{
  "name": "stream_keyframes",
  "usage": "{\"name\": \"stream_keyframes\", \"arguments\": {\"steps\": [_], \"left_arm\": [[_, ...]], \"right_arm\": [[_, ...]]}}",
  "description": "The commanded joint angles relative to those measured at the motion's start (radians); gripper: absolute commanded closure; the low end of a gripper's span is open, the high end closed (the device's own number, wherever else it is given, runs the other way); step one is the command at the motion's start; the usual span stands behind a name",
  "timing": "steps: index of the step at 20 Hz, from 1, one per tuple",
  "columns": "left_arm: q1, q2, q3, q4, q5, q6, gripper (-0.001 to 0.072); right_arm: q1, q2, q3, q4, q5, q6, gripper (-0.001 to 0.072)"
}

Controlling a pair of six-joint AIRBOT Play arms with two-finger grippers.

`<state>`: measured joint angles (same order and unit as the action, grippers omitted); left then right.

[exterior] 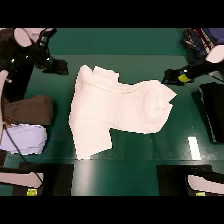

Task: Fold the shirts.

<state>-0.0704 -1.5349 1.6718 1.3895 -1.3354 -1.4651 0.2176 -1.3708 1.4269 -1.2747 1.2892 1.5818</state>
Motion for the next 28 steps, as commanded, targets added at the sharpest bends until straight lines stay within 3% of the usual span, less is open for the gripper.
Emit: {"name": "stream_keyframes", "arguments": {"steps": [1, 5, 8, 13, 19, 21, 22, 28], "left_arm": [[0.029, 0.157, -0.268, 0.011, -0.048, -0.002, 0.0163], [0.033, 0.363, -0.684, -0.019, 0.071, -0.056, 0.0163], [0.033, 0.405, -0.883, -0.118, 0.178, -0.057, 0.0163], [0.033, 0.405, -1.009, -0.261, 0.374, -0.052, 0.0163], [0.033, 0.404, -1.032, -0.344, 0.436, -0.014, 0.0173], [0.033, 0.405, -1.032, -0.381, 0.438, 0.009, 0.0598], [0.033, 0.405, -1.025, -0.380, 0.438, 0.008, 0.0681], [0.033, 0.465, -0.854, -0.370, 0.370, 0.033, 0.0682]], "right_arm": [[-0.062, 0.145, -0.127, 0.019, 0.050, -0.034, 0.0379], [-0.139, 0.272, -0.276, 0.162, 0.034, -0.069, 0.0379], [-0.171, 0.327, -0.350, 0.183, 0.011, -0.075, 0.0379], [-0.170, 0.361, -0.388, 0.183, 0.005, -0.075, 0.0379], [-0.170, 0.361, -0.388, 0.181, 0.005, -0.075, 0.0379], [-0.174, 0.360, -0.388, 0.166, 0.007, -0.075, 0.0380], [-0.189, 0.360, -0.388, 0.152, 0.022, -0.074, 0.0379], [-0.419, 0.340, -0.586, 0.132, 0.045, -0.076, 0.0379]]}}
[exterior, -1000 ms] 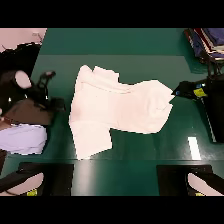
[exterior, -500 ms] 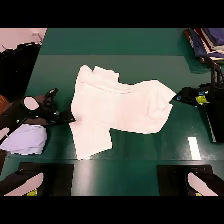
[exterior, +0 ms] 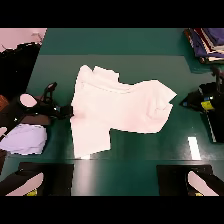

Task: Fold the shirts.

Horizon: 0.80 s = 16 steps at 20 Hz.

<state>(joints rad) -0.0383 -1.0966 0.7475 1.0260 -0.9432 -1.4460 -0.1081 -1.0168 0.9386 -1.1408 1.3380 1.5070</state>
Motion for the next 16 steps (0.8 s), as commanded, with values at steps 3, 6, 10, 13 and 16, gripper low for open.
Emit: {"name": "stream_keyframes", "arguments": {"steps": [3, 6, 10, 13, 16], "left_arm": [[0.001, 0.030, 0.109, -0.009, -0.022, 0.014, 0.0682], [0.001, 0.030, 0.108, -0.009, -0.029, 0.014, 0.0682], [0.001, 0.030, 0.108, -0.008, -0.047, 0.014, 0.0682], [0.001, 0.043, 0.112, -0.006, -0.069, 0.013, 0.0683], [0.001, 0.135, 0.201, 0.027, -0.085, -0.005, 0.0683]], "right_arm": [[-0.116, -0.102, -0.199, 0.113, -0.085, -0.061, 0.0379], [-0.034, -0.218, -0.212, 0.184, -0.183, -0.078, 0.0379], [0.077, -0.299, -0.207, 0.205, -0.270, -0.080, 0.0428], [0.089, -0.267, -0.207, 0.195, -0.284, -0.081, 0.0695], [0.037, -0.122, -0.151, 0.195, -0.236, -0.087, 0.0695]]}}
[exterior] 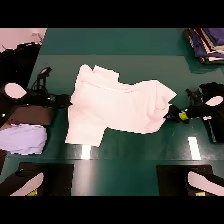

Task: Fold the shirts.

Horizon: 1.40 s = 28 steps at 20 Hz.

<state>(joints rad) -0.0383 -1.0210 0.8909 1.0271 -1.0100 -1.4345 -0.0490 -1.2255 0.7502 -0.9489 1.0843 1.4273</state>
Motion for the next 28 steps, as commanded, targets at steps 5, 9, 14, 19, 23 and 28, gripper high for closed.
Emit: {"name": "stream_keyframes", "arguments": {"steps": [5, 9, 14, 19, 23, 28], "left_arm": [[0.001, 0.254, 0.473, 0.092, -0.031, -0.033, 0.0683], [0.001, 0.304, 0.838, 0.092, -0.032, -0.039, 0.0683], [0.001, 0.303, 1.121, 0.092, -0.008, -0.063, 0.0684], [0.001, 0.274, 1.139, 0.122, -0.068, -0.062, 0.0683], [0.001, 0.135, 1.043, 0.137, -0.257, -0.062, 0.0683], [0.001, -0.093, 0.782, 0.137, -0.307, -0.057, 0.0683]], "right_arm": [[-0.112, 0.359, 0.412, 0.003, 0.089, -0.008, 0.0695], [-0.164, 0.483, 0.710, -0.014, 0.095, -0.008, 0.0695], [-0.266, 0.578, 0.922, -0.101, 0.172, -0.007, 0.0696], [-0.306, 0.493, 1.120, -0.097, 0.287, 0.017, 0.0696], [-0.215, 0.325, 1.148, -0.094, 0.438, 0.070, 0.0696], [0.002, 0.103, 0.881, -0.276, 0.445, 0.086, 0.0696]]}}
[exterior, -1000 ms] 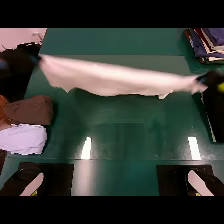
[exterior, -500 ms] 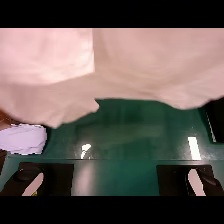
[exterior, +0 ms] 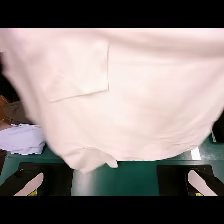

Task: Fold the shirts.

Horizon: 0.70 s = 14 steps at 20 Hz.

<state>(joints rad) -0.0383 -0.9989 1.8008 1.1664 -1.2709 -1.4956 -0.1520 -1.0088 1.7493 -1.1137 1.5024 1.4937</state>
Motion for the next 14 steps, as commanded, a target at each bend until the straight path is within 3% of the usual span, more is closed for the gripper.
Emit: {"name": "stream_keyframes", "arguments": {"steps": [1, 5, 10, 12, 14], "left_arm": [[0.001, -0.168, -0.175, -0.002, -0.038, 0.006, 0.0682], [0.001, -0.430, -0.263, 0.002, 0.084, 0.011, 0.0682], [0.001, -0.588, -0.263, 0.000, 0.404, 0.010, 0.0682], [0.004, -0.587, -0.246, 0.001, 0.422, 0.011, 0.0682], [0.014, -0.587, -0.211, 0.005, 0.299, 0.011, 0.0682]], "right_arm": [[0.134, -0.166, -0.169, -0.158, 0.018, 0.028, 0.0696], [0.163, -0.401, -0.281, -0.160, -0.092, 0.031, 0.0696], [0.163, -0.636, -0.119, -0.161, -0.219, 0.031, 0.0696], [0.163, -0.671, -0.040, -0.162, -0.219, 0.028, 0.0696], [0.163, -0.671, 0.001, -0.164, -0.176, -0.005, 0.0695]]}}
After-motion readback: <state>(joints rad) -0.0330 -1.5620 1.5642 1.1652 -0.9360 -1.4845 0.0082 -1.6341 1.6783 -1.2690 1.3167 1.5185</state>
